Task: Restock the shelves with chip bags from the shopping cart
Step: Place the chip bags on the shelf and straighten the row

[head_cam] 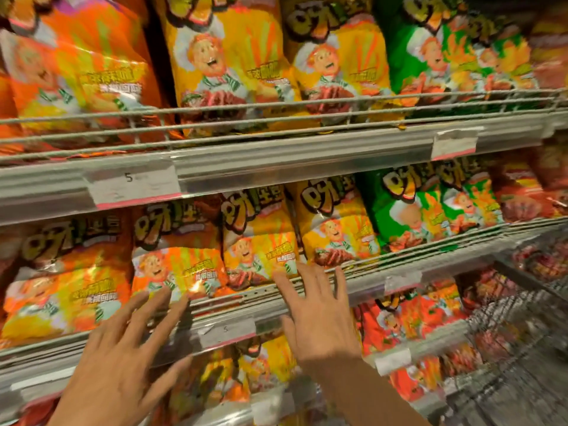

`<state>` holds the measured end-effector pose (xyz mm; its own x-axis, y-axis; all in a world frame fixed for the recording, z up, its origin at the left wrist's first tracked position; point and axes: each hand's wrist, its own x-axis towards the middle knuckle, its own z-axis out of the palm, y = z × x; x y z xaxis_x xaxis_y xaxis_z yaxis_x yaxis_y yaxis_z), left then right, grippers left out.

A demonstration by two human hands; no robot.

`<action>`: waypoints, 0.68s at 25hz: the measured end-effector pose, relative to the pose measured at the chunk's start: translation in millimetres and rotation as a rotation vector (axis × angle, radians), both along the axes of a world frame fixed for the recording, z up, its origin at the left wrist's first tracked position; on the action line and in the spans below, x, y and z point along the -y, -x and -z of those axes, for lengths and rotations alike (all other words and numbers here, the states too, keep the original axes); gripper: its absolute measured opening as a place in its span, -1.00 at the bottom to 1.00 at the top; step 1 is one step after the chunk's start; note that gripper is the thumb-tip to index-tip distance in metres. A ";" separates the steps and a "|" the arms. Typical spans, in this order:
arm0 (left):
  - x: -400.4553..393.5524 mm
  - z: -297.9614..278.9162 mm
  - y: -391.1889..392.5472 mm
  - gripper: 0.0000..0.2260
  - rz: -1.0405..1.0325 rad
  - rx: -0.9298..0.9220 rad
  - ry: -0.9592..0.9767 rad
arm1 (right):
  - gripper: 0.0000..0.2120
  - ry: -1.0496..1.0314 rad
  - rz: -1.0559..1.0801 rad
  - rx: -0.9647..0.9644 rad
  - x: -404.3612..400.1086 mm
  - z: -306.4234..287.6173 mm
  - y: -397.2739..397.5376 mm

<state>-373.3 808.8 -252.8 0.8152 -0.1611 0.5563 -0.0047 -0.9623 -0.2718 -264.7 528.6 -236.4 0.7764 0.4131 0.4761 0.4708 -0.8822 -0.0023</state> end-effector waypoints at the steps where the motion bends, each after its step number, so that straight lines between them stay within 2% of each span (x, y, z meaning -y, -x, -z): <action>1: 0.0 3.8 -2.4 -0.25 -0.007 0.032 -0.002 | -0.34 -0.018 0.006 0.015 0.0 1.6 0.8; 10: 3.3 10.2 -3.8 -0.39 0.077 0.169 0.119 | -0.32 -0.070 0.047 0.125 -2.3 5.5 9.3; 14: 5.1 12.6 -3.1 -0.42 0.112 0.223 0.152 | -0.23 -0.001 0.062 0.076 -2.5 6.4 9.9; 17: 6.5 10.4 0.2 -0.43 0.112 0.223 0.166 | -0.24 0.016 0.076 0.055 -3.2 2.5 12.4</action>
<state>-373.5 802.2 -263.2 0.6522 -0.1352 0.7459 -0.0714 -0.9905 -0.1171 -277.1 531.8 -238.9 0.7788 0.3617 0.5126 0.4013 -0.9152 0.0360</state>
